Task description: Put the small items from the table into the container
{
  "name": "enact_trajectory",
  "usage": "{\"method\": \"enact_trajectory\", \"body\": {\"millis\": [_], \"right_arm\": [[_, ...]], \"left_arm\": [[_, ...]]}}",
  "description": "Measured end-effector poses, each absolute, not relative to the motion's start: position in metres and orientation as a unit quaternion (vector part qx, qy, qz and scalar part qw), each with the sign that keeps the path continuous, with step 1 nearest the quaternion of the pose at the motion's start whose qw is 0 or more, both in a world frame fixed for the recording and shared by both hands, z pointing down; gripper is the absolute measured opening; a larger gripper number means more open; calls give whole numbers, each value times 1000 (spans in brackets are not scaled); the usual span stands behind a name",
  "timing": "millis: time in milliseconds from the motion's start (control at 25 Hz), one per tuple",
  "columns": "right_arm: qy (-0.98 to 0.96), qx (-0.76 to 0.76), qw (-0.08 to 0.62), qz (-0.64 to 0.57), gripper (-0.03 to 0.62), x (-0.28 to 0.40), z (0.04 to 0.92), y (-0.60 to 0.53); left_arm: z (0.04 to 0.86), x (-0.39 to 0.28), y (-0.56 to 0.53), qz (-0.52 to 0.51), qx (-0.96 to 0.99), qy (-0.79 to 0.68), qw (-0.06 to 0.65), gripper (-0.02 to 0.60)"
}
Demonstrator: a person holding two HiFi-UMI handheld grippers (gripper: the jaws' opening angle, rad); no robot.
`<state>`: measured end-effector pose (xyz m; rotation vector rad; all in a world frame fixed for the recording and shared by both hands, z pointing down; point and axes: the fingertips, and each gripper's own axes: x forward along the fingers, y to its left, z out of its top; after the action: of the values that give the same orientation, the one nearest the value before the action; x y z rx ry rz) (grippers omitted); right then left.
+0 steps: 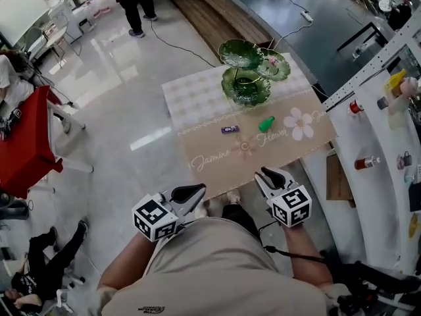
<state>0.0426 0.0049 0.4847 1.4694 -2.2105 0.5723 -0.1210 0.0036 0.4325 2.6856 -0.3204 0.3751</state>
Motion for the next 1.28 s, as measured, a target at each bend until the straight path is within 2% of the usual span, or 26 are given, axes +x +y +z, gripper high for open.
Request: {"method": "enact_trajectory", "body": {"millis": [600,840,1120,1280], "right_arm": [[-780,542,214,228,106,20,493,50],[-765,563,199,242,106,44,504,40],[-748,587,149,271,109,90,523,-3],[-736,592,140,296,135,118,545,-35]], "left_arm": [[437,-128,28,137,968,-78,196,8],[434,-130,23,130,969,-88,189,8],[431,-128,2,125,965,-124,196,8],[433,-122,-11,129,962,-141,195,8]]}}
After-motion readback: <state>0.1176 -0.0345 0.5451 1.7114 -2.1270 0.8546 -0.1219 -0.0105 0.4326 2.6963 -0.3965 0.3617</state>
